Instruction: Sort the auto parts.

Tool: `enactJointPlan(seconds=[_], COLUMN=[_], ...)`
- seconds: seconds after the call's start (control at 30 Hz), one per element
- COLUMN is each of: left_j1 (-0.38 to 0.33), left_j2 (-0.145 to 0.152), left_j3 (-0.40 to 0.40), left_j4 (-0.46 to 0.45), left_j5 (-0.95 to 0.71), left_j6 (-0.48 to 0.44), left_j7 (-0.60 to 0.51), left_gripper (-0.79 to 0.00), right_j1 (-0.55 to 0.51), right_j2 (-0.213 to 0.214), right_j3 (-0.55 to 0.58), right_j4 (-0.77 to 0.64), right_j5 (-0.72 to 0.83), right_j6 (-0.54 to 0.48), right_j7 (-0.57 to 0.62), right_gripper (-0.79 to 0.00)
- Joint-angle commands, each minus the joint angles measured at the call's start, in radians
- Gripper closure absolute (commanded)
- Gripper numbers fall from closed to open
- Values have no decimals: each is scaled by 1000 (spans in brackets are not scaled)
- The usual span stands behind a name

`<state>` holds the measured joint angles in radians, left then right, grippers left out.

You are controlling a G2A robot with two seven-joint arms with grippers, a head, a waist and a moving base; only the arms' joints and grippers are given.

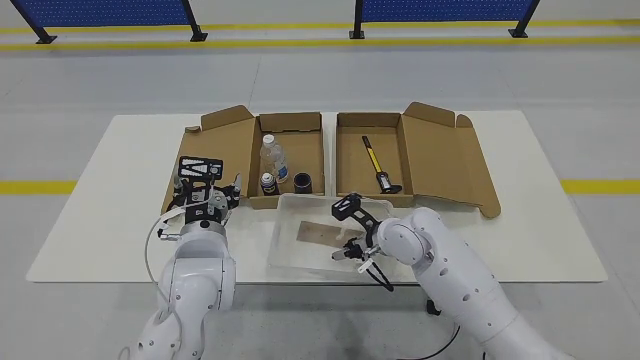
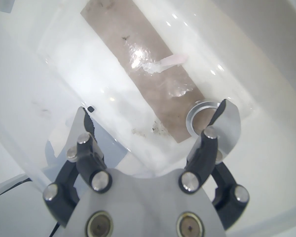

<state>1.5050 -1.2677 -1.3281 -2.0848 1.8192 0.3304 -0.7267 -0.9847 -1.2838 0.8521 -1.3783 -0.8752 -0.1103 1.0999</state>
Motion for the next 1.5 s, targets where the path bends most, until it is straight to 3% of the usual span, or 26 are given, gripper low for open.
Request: enactJointPlan(seconds=[0.0, 0.7, 1.03, 1.47], left_j1=[0, 0, 0, 0], left_j2=[0, 0, 0, 0], left_j3=[0, 0, 0, 0], left_j4=[0, 0, 0, 0], left_j5=[0, 0, 0, 0], left_j6=[0, 0, 0, 0], left_j7=[0, 0, 0, 0], left_gripper=[-785, -785, -785, -785], right_j1=[7, 48, 68, 64], right_j2=[-3, -31, -21, -28], right_j3=[-5, -57, -40, -53], right_j4=[14, 41, 64, 86], right_j5=[6, 179, 14, 72], right_j6=[-6, -127, 27, -16], right_j7=[-4, -30, -8, 24], right_gripper=[-785, -785, -785, -785])
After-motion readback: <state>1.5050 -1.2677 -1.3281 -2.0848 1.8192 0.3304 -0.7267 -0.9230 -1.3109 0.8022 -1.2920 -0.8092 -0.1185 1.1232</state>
